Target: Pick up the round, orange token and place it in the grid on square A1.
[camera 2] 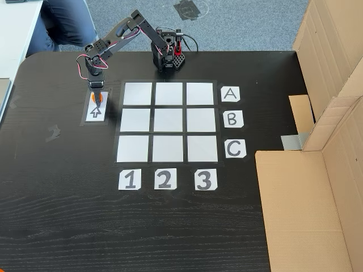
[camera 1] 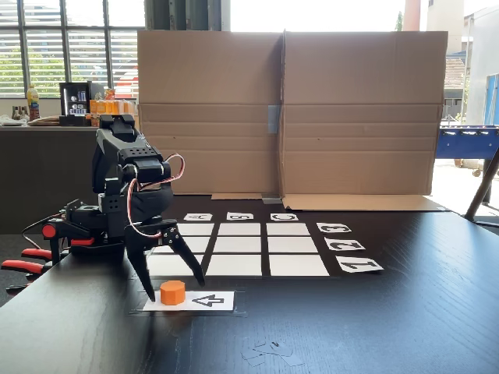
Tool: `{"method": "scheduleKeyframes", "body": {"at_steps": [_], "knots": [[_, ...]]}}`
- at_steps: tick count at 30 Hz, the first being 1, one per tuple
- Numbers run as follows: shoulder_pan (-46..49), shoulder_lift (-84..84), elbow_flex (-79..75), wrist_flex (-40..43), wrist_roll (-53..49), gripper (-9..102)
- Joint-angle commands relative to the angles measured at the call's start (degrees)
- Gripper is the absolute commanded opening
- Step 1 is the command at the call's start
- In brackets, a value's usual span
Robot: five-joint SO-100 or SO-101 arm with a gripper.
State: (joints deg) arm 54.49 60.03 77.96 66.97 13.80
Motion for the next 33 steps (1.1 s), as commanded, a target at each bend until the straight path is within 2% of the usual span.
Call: {"method": "scheduleKeyframes", "body": {"at_steps": [1, 19, 33], "knots": [[0.3, 0.2, -2.1, -0.5, -0.1, 29], [0.0, 0.0, -2.1, -2.0, -0.2, 9], [-0.4, 7.0, -1.2, -1.6, -0.2, 6]]}}
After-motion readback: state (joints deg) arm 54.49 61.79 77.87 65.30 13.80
